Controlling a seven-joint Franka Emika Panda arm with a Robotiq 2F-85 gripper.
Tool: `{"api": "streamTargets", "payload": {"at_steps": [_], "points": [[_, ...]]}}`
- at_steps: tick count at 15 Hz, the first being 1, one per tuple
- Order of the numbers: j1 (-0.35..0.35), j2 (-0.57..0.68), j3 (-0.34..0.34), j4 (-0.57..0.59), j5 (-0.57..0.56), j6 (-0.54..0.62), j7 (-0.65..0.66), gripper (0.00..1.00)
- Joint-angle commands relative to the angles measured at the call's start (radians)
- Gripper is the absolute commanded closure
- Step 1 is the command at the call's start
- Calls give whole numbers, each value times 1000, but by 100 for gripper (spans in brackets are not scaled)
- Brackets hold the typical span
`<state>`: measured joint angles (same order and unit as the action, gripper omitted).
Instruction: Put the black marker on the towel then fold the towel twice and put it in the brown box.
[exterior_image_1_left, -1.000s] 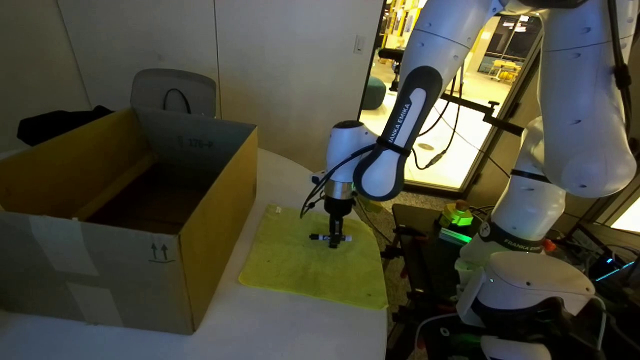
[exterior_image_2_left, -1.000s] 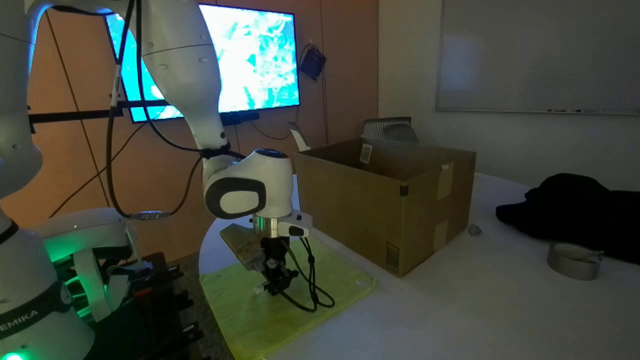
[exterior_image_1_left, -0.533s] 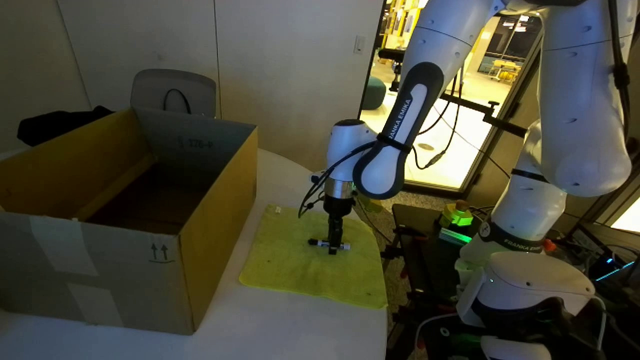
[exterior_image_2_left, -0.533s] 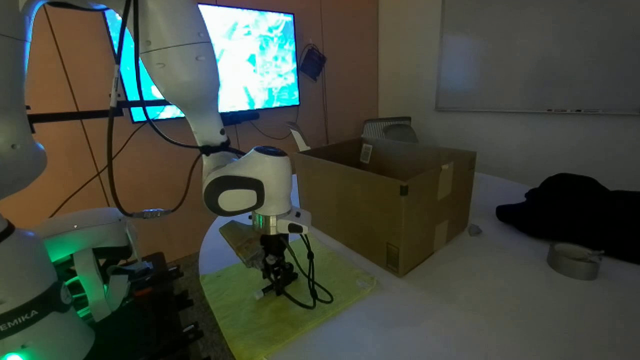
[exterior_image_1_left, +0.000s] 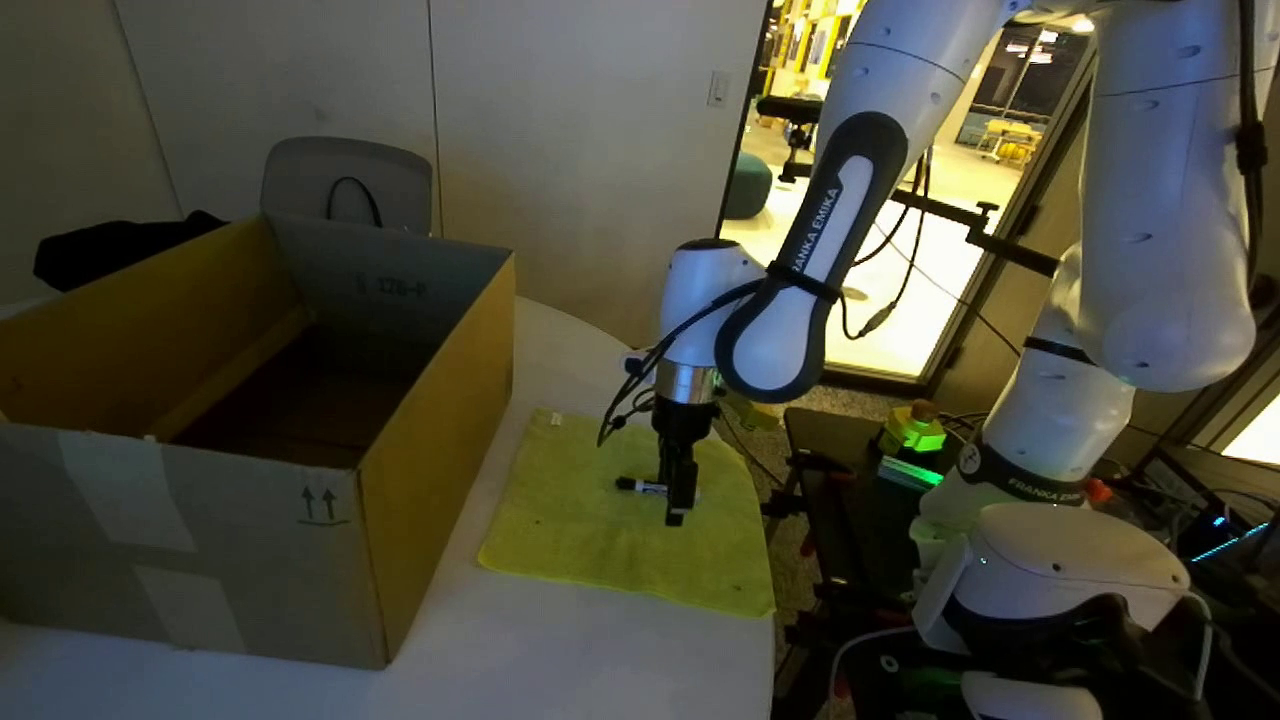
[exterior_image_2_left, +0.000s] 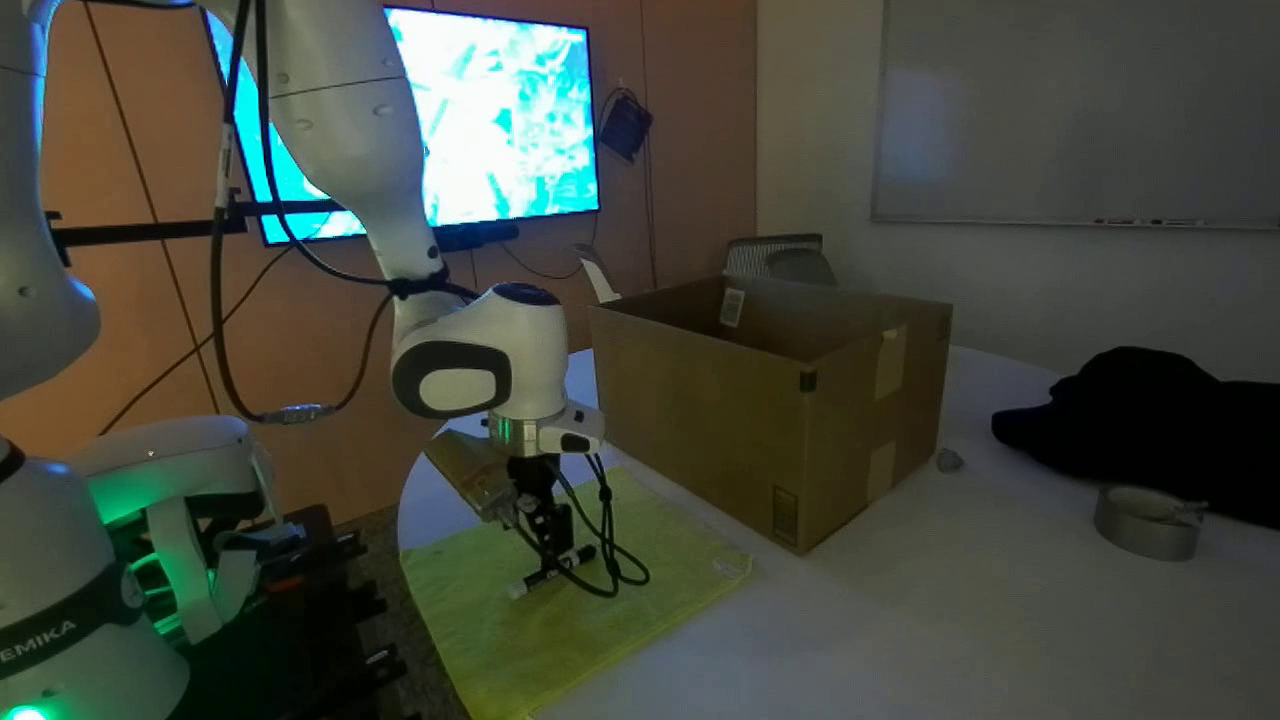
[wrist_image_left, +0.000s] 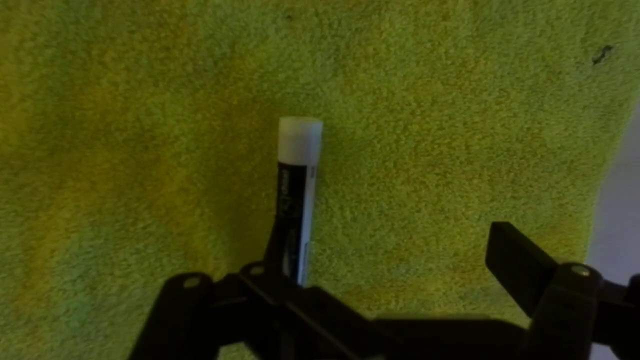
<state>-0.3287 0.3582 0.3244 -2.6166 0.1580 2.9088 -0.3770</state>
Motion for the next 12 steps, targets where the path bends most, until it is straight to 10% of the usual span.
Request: {"api": "streamTargets", "payload": {"at_steps": [1, 12], "points": [[34, 3, 45, -31, 30, 34, -7, 0], [311, 124, -63, 47, -77, 70, 166, 0]]}}
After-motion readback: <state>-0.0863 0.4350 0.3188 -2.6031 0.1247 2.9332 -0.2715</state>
